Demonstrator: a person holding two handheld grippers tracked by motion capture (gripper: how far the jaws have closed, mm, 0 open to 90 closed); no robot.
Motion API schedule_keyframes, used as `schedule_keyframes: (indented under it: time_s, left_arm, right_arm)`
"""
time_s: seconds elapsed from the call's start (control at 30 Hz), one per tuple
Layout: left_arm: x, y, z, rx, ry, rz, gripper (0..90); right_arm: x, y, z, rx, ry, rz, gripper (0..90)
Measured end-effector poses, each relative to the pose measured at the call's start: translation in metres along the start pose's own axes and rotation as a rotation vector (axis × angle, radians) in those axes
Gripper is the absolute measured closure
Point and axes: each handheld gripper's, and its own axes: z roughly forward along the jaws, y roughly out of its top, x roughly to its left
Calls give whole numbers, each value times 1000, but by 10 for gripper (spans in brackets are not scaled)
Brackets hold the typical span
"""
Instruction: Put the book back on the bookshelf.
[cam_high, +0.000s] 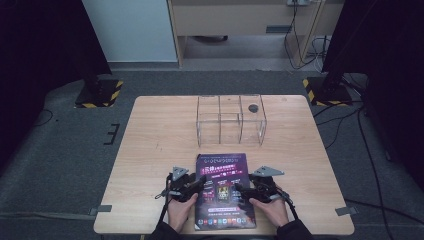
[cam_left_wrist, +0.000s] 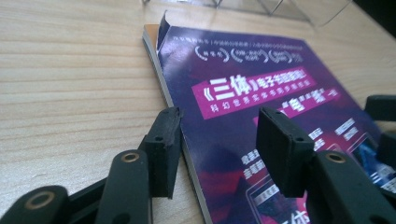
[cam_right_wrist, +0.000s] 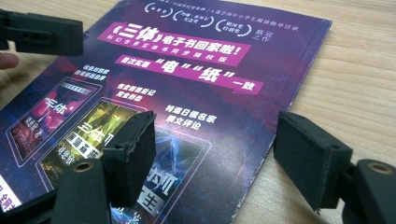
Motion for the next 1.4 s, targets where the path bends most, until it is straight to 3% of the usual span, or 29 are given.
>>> schedule_keyframes:
  time_s: [0.13,0.2,0.27,0.3,0.33,0.37,0.4,0.63,0.67,0.97,1.07,1.2,1.3,1.4]
  left_arm:
    - [1,2,-7,-49,-57,-26,525]
    - [-2,4,-11,-84,-139,-36,533]
    - [-6,4,-9,-70,-215,-35,536]
    - [-9,2,-7,-64,-224,-18,536]
    - [-9,2,-7,-64,-224,-18,535]
    - [-14,1,-5,-48,-202,32,530]
    - [-14,2,-5,-44,-193,51,529]
    - [-10,4,1,21,-196,43,566]
    - [-12,2,6,59,-169,72,579]
    - [-12,4,5,68,-152,86,764]
    - [-15,8,1,64,-171,102,814]
    - [-17,10,-3,54,-186,101,832]
    - [-18,13,-7,41,-201,92,836]
    - [-19,16,-14,20,-219,77,836]
  right_arm:
    - [0,0,0,-1,-1,-2,301]
    - [-1,0,0,-3,1,4,307]
    - [-2,0,-1,-5,6,5,312]
    - [-3,0,-1,-5,10,6,317]
    - [-3,0,-1,-5,10,6,317]
    - [-4,0,-1,-7,19,21,331]
    - [-4,0,-1,-5,21,24,331]
    - [-4,0,-1,-7,20,27,331]
    - [-4,0,-1,-7,21,27,330]
    - [-5,0,-1,-7,23,25,323]
    - [-5,0,-1,-8,29,27,312]
    - [-5,0,-1,-6,38,34,278]
    - [-6,2,-5,-31,48,9,257]
    - [-9,4,-11,-64,67,34,237]
